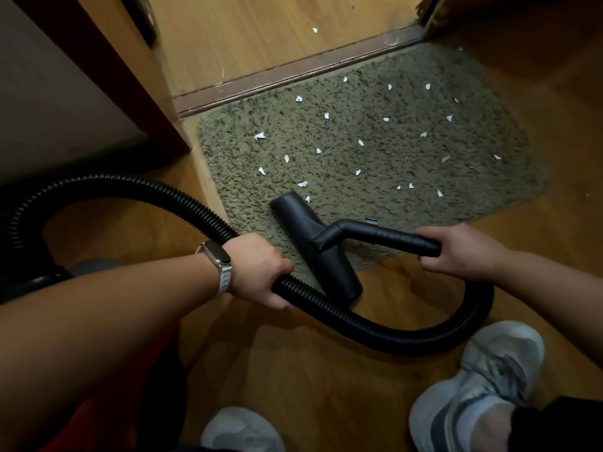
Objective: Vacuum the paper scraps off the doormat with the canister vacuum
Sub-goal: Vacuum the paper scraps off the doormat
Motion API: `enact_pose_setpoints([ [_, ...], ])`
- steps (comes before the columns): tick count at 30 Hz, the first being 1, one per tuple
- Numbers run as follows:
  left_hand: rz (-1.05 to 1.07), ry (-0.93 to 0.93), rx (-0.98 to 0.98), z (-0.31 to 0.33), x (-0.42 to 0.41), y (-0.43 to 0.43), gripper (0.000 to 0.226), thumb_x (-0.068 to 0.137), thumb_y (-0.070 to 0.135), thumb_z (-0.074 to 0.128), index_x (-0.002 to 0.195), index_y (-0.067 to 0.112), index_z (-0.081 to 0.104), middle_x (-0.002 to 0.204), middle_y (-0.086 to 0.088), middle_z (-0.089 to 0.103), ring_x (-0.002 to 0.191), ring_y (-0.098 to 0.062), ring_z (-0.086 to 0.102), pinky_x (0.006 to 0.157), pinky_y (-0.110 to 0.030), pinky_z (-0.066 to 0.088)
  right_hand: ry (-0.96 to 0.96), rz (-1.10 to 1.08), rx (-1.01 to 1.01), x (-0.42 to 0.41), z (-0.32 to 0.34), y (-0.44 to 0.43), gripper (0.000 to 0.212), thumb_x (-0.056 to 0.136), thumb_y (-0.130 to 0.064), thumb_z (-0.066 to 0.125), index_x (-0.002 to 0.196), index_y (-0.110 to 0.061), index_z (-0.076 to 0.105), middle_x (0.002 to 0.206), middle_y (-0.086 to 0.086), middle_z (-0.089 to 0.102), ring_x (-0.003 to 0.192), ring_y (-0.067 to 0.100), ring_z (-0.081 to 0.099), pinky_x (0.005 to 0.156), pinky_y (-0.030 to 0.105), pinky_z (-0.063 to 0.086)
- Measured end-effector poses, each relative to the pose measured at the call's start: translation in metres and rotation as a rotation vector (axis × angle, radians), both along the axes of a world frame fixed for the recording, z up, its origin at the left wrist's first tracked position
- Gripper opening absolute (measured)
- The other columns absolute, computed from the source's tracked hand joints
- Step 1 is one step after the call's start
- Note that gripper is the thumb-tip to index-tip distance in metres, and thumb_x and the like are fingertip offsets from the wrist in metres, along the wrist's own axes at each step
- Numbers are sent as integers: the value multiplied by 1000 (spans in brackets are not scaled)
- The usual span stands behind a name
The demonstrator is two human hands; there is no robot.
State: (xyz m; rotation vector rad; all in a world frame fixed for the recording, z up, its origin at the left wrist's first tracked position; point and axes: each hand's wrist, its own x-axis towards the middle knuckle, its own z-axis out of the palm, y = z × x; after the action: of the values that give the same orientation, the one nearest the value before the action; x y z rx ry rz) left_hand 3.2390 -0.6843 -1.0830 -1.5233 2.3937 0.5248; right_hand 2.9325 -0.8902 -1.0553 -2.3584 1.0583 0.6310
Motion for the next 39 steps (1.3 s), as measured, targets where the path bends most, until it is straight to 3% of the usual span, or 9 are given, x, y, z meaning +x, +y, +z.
enact_pose_setpoints([
  [5,47,5,-40,2,-4,-7,58,79,82,43,88,26,51,84,3,66,77,-23,67,66,-33,54,-13,-85,-30,-20,5,-18,40,78,-31,74,117,-36,65,78,-7,67,71,14,61,62,29,47],
  [8,68,23,-40,7,-6,-10,52,80,80,46,83,28,42,82,3,66,76,-23,66,64,-32,51,4,-93,-44,-24,7,-21,36,78,-31,75,113,-36,65,74,-8,64,68,14,59,59,29,43],
  [15,24,-6,-81,5,7,-11,66,76,85,36,92,25,58,83,3,66,76,-22,66,65,-32,53,-4,-40,-1,0,-5,4,40,80,-37,70,119,-39,62,83,-6,67,78,19,63,65,31,49],
  [18,-1,-24,-83,7,10,-13,63,78,83,42,94,24,59,83,3,66,77,-23,66,63,-29,46,-13,7,-9,12,-9,11,39,80,-38,69,117,-37,61,88,-2,70,84,23,66,69,33,52],
  [21,-31,-28,-80,5,8,-9,63,79,83,40,94,24,58,85,3,66,78,-23,66,65,-29,45,-46,-29,-2,16,-8,10,32,78,-36,69,110,-33,64,81,-4,67,80,22,65,68,34,52],
  [26,27,10,-92,6,10,-7,62,78,83,41,89,24,57,80,2,66,74,-24,66,66,-33,53,-103,-192,-54,7,3,-9,35,80,-30,73,115,-33,66,85,2,69,78,23,62,66,29,44],
  [30,63,29,-145,8,13,-12,72,69,85,24,89,24,56,79,3,65,73,-22,66,67,-33,55,-108,-267,-87,-2,15,-25,31,81,-26,73,112,-31,67,82,6,67,76,25,60,65,31,42],
  [35,26,23,-149,7,15,-6,71,70,85,23,90,25,56,81,4,64,73,-21,65,66,-33,55,-78,-260,-78,4,8,-17,26,80,-28,73,105,-32,67,75,-2,65,69,18,59,59,27,43],
  [39,-2,-6,-127,9,24,-2,68,74,83,27,94,25,57,86,5,65,76,-21,65,68,-32,54,-66,-195,-25,24,3,-4,31,79,-30,73,109,-34,66,80,-3,68,73,16,62,65,30,48],
])
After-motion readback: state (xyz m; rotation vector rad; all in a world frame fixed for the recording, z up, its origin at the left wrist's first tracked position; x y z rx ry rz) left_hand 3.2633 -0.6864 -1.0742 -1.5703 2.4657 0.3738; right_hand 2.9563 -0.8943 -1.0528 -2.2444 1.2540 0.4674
